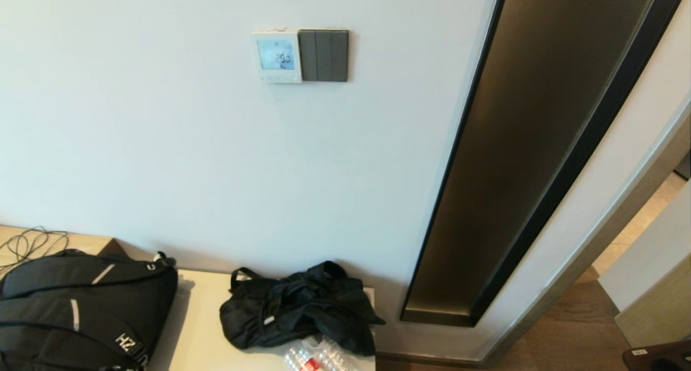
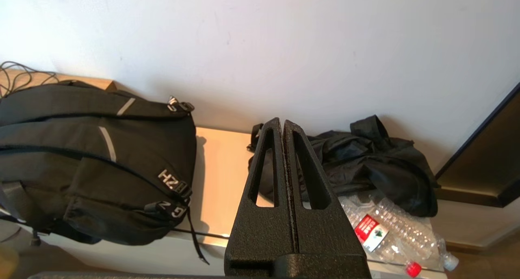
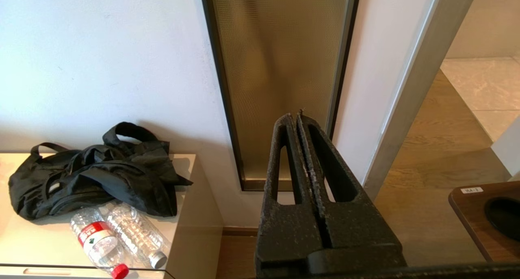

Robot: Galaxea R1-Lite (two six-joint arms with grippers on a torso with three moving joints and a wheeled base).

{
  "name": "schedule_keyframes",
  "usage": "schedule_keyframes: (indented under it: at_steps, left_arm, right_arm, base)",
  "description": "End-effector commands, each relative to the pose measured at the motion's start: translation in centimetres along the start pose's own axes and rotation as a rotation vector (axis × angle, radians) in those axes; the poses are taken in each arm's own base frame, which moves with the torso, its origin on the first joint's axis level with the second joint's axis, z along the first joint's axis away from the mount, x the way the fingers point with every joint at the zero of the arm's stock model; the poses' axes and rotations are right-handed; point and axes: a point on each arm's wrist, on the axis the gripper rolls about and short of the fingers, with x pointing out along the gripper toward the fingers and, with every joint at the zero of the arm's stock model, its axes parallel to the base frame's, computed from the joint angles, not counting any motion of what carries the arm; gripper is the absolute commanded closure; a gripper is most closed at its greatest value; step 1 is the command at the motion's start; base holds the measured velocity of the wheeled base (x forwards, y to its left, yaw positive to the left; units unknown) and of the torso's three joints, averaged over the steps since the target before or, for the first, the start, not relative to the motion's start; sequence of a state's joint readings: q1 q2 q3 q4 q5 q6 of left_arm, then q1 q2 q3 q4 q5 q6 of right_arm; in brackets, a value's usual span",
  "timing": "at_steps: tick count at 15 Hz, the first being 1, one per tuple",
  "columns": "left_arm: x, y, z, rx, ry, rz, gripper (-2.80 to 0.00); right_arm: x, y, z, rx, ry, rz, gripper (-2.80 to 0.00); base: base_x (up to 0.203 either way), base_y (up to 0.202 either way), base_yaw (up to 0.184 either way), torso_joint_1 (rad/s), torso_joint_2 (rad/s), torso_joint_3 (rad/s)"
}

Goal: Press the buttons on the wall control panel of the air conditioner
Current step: Turn off the central air conditioner

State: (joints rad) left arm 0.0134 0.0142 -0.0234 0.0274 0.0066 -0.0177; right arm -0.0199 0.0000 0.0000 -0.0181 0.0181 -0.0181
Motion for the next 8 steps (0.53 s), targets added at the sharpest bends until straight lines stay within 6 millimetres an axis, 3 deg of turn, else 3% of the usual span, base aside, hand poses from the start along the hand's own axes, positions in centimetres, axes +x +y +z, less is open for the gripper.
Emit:
schedule_keyframes:
  at_steps: [1, 8]
  left_arm:
    - [-0.11, 0.01, -0.1, 0.002, -0.013, 0.004, 0.0]
    - [0.0, 0.01, -0.24, 0.011, -0.018, -0.009, 0.0]
  right_arm:
    - [0.01, 0.0, 0.01, 0.0, 0.001, 0.0, 0.0]
    - [0.01, 0.0, 0.01, 0.0, 0.001, 0.0, 0.0]
  base:
    - [0.0, 0.0, 0.0, 0.0, 0.0, 0.0]
    - [0.0, 0.0, 0.0, 0.0, 0.0, 0.0]
